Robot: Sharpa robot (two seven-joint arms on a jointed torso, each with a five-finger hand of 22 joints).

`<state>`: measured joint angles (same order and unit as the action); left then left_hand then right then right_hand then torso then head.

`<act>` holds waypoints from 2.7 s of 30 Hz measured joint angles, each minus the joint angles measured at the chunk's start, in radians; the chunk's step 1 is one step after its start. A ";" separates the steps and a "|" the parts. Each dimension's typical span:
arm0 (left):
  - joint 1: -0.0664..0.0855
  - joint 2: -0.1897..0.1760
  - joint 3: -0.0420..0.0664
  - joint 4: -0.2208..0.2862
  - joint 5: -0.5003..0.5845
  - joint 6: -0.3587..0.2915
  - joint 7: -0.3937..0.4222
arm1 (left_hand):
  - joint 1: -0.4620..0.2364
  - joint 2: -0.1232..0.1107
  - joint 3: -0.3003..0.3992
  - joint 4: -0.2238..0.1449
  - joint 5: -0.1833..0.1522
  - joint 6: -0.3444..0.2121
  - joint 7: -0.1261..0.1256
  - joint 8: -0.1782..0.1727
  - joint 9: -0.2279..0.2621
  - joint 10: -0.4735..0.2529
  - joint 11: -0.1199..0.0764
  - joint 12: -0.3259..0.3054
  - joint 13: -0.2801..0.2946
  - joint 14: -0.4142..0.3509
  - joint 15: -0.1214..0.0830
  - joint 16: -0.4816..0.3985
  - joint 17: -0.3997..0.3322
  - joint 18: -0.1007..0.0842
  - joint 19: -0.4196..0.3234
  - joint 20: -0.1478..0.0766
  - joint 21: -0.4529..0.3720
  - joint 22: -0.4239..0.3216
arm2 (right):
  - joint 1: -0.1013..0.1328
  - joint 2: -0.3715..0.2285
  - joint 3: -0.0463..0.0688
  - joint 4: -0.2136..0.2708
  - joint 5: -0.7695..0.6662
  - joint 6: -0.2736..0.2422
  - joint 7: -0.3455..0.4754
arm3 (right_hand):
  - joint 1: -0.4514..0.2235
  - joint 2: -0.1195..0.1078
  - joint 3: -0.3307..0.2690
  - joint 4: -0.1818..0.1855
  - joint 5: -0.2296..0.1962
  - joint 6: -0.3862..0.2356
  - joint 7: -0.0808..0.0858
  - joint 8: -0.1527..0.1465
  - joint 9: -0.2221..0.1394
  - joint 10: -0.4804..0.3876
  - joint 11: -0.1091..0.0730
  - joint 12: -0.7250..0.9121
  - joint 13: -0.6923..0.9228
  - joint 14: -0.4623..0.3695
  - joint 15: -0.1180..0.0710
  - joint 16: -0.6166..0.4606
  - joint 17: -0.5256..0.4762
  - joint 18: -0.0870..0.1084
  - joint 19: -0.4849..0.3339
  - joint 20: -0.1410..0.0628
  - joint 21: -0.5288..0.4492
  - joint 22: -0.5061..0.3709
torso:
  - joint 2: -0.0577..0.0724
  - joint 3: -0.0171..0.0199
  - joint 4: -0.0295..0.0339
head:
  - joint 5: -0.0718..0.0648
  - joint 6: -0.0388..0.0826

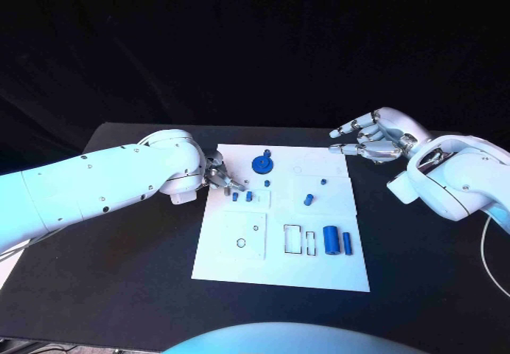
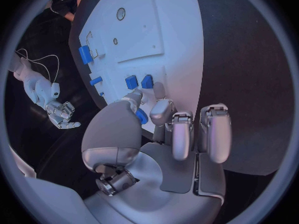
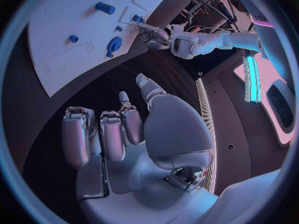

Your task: Assemble the parts on the task board

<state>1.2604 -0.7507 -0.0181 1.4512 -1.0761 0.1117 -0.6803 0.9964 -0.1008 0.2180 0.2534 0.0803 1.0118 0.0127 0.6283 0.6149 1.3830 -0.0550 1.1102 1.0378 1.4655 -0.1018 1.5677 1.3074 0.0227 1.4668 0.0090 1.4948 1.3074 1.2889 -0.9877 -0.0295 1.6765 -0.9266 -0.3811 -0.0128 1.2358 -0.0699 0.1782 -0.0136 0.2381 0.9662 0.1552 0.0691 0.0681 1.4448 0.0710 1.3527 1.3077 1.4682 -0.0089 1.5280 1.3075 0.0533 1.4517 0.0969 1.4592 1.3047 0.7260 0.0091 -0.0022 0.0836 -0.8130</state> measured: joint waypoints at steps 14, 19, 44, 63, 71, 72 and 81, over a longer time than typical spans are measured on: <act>0.001 -0.002 -0.001 0.012 0.112 -0.243 0.371 | 0.307 -0.028 -0.012 -0.072 0.006 -0.280 0.146 -0.200 -0.158 -0.493 0.145 -0.546 -0.487 -0.250 0.117 -0.640 -0.384 0.141 -0.334 0.101 -0.870 -0.527 | 0.000 0.000 0.000 -0.001 0.000 0.001 0.000 | 0.000 0.000 0.000 0.000 0.000 0.000 0.000 0.000 0.000 0.000 0.000 0.000 0.000 0.000 0.000 0.000 0.000 0.000 0.000 0.000 0.000 0.000 | 0.001 0.0000 0.0000 | -0.007 0.006; -0.002 0.032 -0.011 0.009 0.035 -0.266 0.509 | 0.460 -0.020 0.041 -0.141 0.002 -0.250 0.145 -0.264 -0.249 -0.490 0.148 -0.659 -0.624 -0.278 0.117 -0.773 -0.511 0.151 -0.308 0.106 -0.949 -0.597 | 0.000 0.002 0.000 -0.002 0.000 0.002 0.000 | 0.000 0.000 0.000 0.000 0.000 0.000 0.000 0.000 0.000 0.000 0.000 0.000 0.000 0.000 0.000 0.000 0.000 0.000 0.000 0.000 0.000 0.000 | 0.001 -0.0007 0.0004 | -0.012 0.011; -0.021 0.164 -0.028 -0.111 -0.431 -0.198 0.541 | 0.453 -0.062 0.040 -0.153 0.002 -0.034 0.116 -0.422 -0.444 -0.344 0.133 -0.861 -0.908 -0.001 0.095 -0.255 -0.108 0.102 -0.007 0.072 -0.484 -0.227 | -0.001 0.007 -0.001 -0.004 0.000 0.007 0.000 | 0.000 0.000 -0.004 0.004 0.000 0.000 0.000 0.000 0.000 0.000 0.000 0.000 0.000 0.000 0.000 0.000 0.000 0.000 0.000 0.000 0.000 0.000 | 0.001 0.0005 -0.0007 | -0.016 0.016; -0.020 0.192 -0.025 -0.132 -0.475 -0.116 0.499 | 0.476 -0.040 0.114 -0.172 0.002 0.023 0.112 -0.449 -0.472 -0.273 0.123 -0.902 -0.945 -0.002 0.088 -0.259 -0.138 0.087 -0.003 0.068 -0.425 -0.168 | -0.001 0.009 -0.001 -0.004 0.000 0.009 0.000 | 0.000 0.000 -0.004 0.004 0.000 0.000 0.000 0.000 0.000 0.000 0.000 0.000 0.000 0.000 0.000 0.000 0.000 0.000 0.000 0.000 0.000 0.000 | 0.000 0.0008 0.0003 | -0.021 0.013; -0.018 0.197 -0.023 -0.134 -0.480 -0.100 0.491 | 0.476 -0.040 0.137 -0.177 0.003 0.029 0.114 -0.461 -0.479 -0.259 0.123 -0.913 -0.952 -0.002 0.088 -0.259 -0.143 0.087 -0.003 0.068 -0.418 -0.160 | -0.001 0.009 -0.001 -0.004 0.000 0.009 0.000 | 0.000 0.000 -0.004 0.004 0.000 0.000 0.000 0.000 0.000 0.000 0.000 0.000 0.000 0.000 0.000 0.000 0.000 0.000 0.000 0.000 0.000 0.000 | 0.000 0.0008 0.0005 | -0.021 0.012; -0.018 0.197 -0.023 -0.134 -0.481 -0.098 0.490 | 0.476 -0.040 0.142 -0.179 0.003 0.034 0.112 -0.461 -0.481 -0.256 0.120 -0.913 -0.954 -0.002 0.088 -0.259 -0.144 0.087 -0.003 0.068 -0.414 -0.156 | -0.001 0.009 -0.001 -0.004 0.000 0.009 0.000 | 0.000 0.000 -0.004 0.004 0.000 0.000 0.000 0.000 0.000 0.000 0.000 0.000 0.000 0.000 0.000 0.000 0.000 0.000 0.000 0.000 0.000 0.000 | 0.000 0.0008 0.0005 | -0.021 0.012; -0.019 0.199 -0.025 -0.136 -0.483 -0.096 0.489 | 0.485 -0.031 0.202 -0.204 0.003 0.091 0.108 -0.468 -0.486 -0.173 0.108 -0.919 -0.953 0.002 0.077 -0.252 -0.148 0.087 0.000 0.064 -0.368 -0.112 | -0.001 0.009 -0.001 -0.004 0.000 0.010 0.000 | 0.000 0.000 -0.004 0.004 0.000 0.000 0.000 0.000 0.000 0.000 0.000 0.000 0.000 0.000 0.000 0.000 0.000 0.000 0.000 0.000 0.000 0.000 | 0.000 0.0008 0.0008 | -0.021 0.011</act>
<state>1.2415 -0.5514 -0.0427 1.3155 -1.5593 0.0155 -0.1914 1.4814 -0.1317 0.4203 0.0490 0.0832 1.1028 0.1208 0.1603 0.1293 1.2100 0.0527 0.1915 0.0848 1.4676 -0.0252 1.3159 1.1589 0.1096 1.4670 0.0733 1.1272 1.1956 1.2875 -0.9784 -0.0301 1.6725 -0.9261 -0.3712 -0.0127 1.2358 -0.0699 0.1741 -0.0096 0.2381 0.9662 0.1552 0.0691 0.0680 1.4448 0.0710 1.3527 1.3077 1.4682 -0.0089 1.5280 1.3076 0.0532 1.4516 0.0969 1.4593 1.3048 0.7257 0.0099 -0.0014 0.0624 -0.8022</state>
